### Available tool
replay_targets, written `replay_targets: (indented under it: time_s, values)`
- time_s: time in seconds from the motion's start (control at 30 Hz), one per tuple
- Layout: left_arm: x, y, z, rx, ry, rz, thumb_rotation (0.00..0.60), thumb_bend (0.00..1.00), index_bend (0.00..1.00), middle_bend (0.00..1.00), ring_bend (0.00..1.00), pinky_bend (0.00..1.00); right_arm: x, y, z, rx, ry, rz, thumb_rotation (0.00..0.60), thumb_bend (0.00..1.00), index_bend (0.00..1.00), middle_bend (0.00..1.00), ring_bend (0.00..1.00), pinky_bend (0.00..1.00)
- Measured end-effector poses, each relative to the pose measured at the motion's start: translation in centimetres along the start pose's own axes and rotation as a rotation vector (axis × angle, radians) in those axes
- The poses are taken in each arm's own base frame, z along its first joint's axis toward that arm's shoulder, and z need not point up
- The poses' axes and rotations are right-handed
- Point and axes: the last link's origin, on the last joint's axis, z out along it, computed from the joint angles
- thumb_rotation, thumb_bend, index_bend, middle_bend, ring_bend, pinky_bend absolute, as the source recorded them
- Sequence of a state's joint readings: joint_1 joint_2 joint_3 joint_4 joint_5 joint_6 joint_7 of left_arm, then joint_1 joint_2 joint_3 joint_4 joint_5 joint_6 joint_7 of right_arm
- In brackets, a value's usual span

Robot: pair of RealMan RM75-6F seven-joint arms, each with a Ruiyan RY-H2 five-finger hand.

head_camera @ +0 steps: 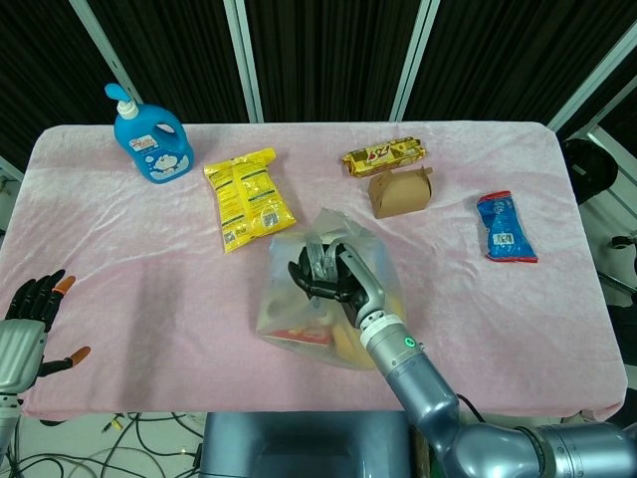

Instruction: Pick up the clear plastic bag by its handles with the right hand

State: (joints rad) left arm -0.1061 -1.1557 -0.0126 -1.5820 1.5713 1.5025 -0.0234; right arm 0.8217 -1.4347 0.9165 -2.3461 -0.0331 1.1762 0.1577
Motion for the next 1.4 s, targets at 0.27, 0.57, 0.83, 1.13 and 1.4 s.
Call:
replay_targets:
  time_s: [0.27, 0.57, 0.83, 1.13, 1.4]
  values:
    - [0.0, 0.0, 0.0, 0.001, -0.003, -0.002, 0.6, 0.0, 0.0, 0.0, 0.0, 0.02, 0.0, -1.1, 0.8, 0.004, 0.01, 0.021, 0.6, 0.8, 0.87, 0.91, 0.9, 0.91]
    - [-0.1, 0.1, 0.0, 0.001, -0.005, -0.001, 0.6, 0.0, 0.0, 0.0, 0.0, 0.02, -1.5, -3.9, 2.0, 0.038, -0.008, 0.007, 0.6, 0.87, 0.87, 0.91, 0.91, 0.91]
    - [-0.1, 0.1, -0.1, 0.0, -0.004, -0.001, 0.6, 0.0, 0.0, 0.0, 0.0, 0.02, -3.3, -6.4, 2.9, 0.098, -0.025, -0.012, 0.6, 0.87, 0.87, 0.91, 0.91, 0.91]
    - [-0.1, 0.3, -0.2, -0.007, -0.002, -0.003, 0.6, 0.0, 0.0, 0.0, 0.0, 0.02, -5.9, -10.1, 4.0, 0.186, -0.042, -0.016, 0.6, 0.87, 0.87, 0.91, 0.91, 0.91]
    - [-0.1, 0.4, -0.3, -0.009, 0.001, -0.002, 0.6, 0.0, 0.0, 0.0, 0.0, 0.02, -7.4, -12.4, 4.5, 0.23, -0.029, -0.012, 0.6, 0.87, 0.87, 0.91, 0.91, 0.91]
